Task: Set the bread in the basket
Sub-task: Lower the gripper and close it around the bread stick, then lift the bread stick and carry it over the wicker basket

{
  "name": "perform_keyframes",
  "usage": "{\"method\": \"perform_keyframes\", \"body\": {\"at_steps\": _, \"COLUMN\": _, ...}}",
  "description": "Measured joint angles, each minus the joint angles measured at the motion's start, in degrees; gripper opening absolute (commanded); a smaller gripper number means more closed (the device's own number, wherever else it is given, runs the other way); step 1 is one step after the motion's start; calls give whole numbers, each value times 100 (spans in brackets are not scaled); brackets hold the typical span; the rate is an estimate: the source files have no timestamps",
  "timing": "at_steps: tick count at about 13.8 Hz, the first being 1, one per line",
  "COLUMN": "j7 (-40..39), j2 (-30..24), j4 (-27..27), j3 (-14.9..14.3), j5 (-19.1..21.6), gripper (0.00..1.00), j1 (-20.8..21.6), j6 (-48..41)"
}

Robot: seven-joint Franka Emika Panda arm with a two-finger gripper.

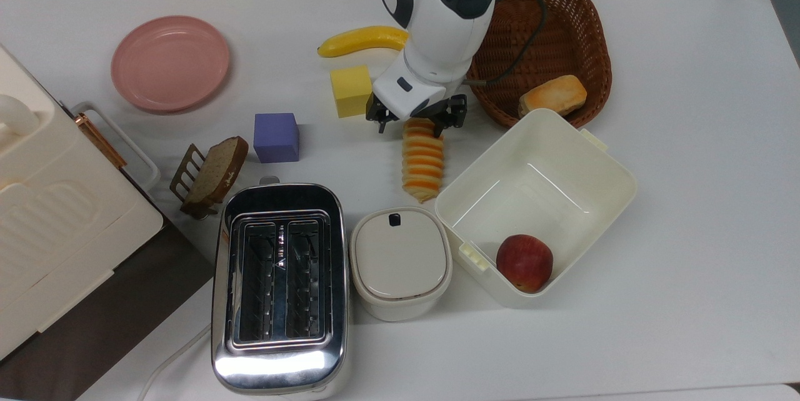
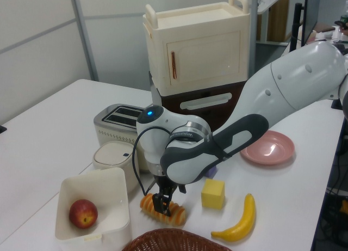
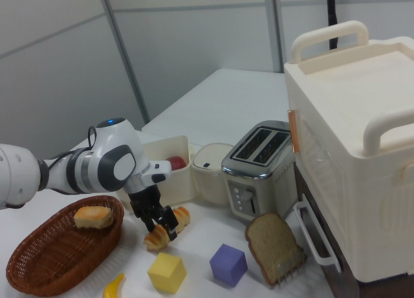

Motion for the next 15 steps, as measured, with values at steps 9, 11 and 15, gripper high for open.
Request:
{"method": "perform_keyframes", "body": {"at_steps": 9, "j7": 194, "j2": 266, "j4": 214, "j3": 203, "j5": -464, "gripper": 0, "j1": -128, "j6": 0}}
{"method": "perform_keyframes", "body": {"at_steps": 11, "j7": 194, "j2": 267, "j4": 226, "j3": 204, "j5": -475, "gripper": 0, "j1": -142, "j6": 0}}
{"method": "perform_keyframes", "body": {"at_steps": 15, "j7": 194, "j2": 239, "j4": 251, "j3": 207, "j5": -483, "gripper": 0, "j1": -171, "j6": 0}}
